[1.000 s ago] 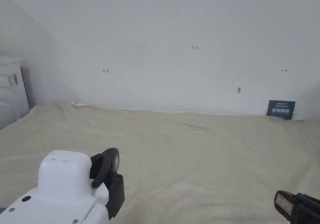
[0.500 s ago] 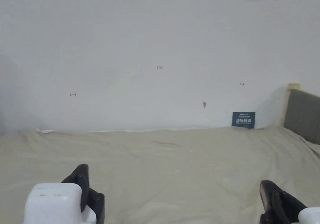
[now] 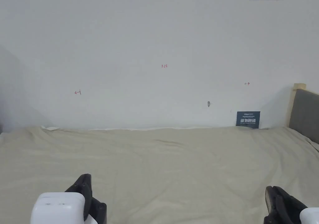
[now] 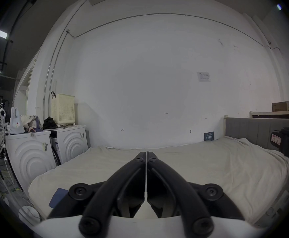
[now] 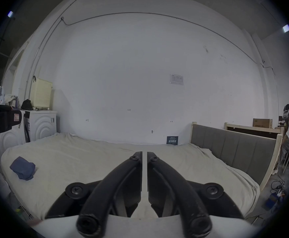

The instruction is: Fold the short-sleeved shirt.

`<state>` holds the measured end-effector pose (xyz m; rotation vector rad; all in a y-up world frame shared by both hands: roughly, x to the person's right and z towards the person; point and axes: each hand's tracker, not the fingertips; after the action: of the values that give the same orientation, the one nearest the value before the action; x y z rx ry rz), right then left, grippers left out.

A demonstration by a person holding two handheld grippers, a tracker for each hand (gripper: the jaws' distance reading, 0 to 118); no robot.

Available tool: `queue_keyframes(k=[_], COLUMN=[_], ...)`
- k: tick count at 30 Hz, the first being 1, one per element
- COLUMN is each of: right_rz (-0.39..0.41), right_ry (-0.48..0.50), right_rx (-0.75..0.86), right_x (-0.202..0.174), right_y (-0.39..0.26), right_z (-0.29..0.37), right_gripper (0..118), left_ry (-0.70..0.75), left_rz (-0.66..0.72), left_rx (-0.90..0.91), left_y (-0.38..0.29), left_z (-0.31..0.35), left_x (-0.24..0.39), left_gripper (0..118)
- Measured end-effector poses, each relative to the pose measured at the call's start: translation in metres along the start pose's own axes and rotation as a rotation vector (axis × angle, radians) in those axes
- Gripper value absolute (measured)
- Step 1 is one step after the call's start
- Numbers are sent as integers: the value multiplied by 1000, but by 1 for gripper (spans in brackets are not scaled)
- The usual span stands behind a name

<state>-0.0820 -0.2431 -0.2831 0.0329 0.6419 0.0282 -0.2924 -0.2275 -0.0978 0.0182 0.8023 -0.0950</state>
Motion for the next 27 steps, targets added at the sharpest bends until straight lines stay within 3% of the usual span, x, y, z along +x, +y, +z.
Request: queue_keyframes(k=[3,4,6,7,8,9,13,17,21,27], right_rz=[-25,-22,-27,-30,-33,-33,-49,-36,-58,39], right_ry=[9,6,7,6,5,-1,-1,-29,-28,-271], right_rx=[-23,-26,-29,-30,-31,-33,-24,-22,-19,5], right_x=[2,2,5,6,7,7,10,9,11,-12], right_y=[0,0,0,1,1,2,3,4,5,2], right_z=[-5,-7,-7,-8,-8,-7,-5,-7,-5,0], right_gripper=[22,36,62,74,80,82,93,93,93,93], left_ry=[-21,-53,-73,-90,-89,-73,-53,-141,-114,-120], left_rz=[-4,6,17,52,64,63,49,147,138,144], left_rx=[2,-1,-2,7,15,17,62,62,58,23], left_y=[-1,-2,0,0,0,0,3,10,12,8], left_z=[1,1,2,3,4,4,7,7,5,2], left_x=[1,0,-2,-4,-5,-5,-6,-13,-12,-13], left_gripper=[3,11,51,79,101,113,118,118,118,118])
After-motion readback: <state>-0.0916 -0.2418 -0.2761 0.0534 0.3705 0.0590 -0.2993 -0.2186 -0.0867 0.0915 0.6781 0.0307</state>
